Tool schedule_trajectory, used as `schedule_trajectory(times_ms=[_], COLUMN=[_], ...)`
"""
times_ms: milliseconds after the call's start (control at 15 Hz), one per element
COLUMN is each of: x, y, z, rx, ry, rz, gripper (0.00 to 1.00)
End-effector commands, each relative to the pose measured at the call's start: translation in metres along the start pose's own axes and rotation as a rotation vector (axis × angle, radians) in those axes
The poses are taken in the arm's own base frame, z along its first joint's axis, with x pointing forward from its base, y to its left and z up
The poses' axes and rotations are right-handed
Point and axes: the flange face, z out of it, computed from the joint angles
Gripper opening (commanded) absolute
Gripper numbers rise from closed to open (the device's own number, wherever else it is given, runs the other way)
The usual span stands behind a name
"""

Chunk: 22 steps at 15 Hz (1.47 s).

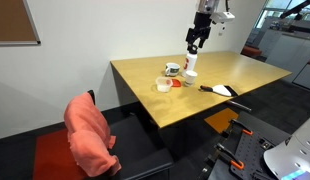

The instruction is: Move the candies from the white cup to the bowl and close it

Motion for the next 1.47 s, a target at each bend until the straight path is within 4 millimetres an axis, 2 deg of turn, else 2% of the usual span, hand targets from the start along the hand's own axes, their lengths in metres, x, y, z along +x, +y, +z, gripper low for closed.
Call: schedule_trajectory(times_ms=[0,200,400,600,800,867,933,1067,1267,1400], x=[0.036,0.057,0.072,0.077,0.076,0.075,0.068,0.069,0.072,0.081], y=[0.04,0.069,0.102,0.14,0.181,0.188,0.176,0.189,0.188,0.188], z=[0.018,0.043,0.076,0.104,0.123,0.123,0.124,0.129,0.129,0.143], rx=[-0.02,-0.041,-0.043,-0.031,-0.042,-0.063,-0.05,-0.058,-0.06,-0.055], ry=[0.053,0.065,0.057,0.018,-0.014,-0.022,-0.015,-0.019,-0.015,-0.008], rz=[0.064,0.068,0.053,0.046,0.057,0.066,0.07,0.086,0.083,0.09], gripper=[1.0,1.0,1.0,1.0,1.0,1.0,1.0,1.0,1.0,1.0])
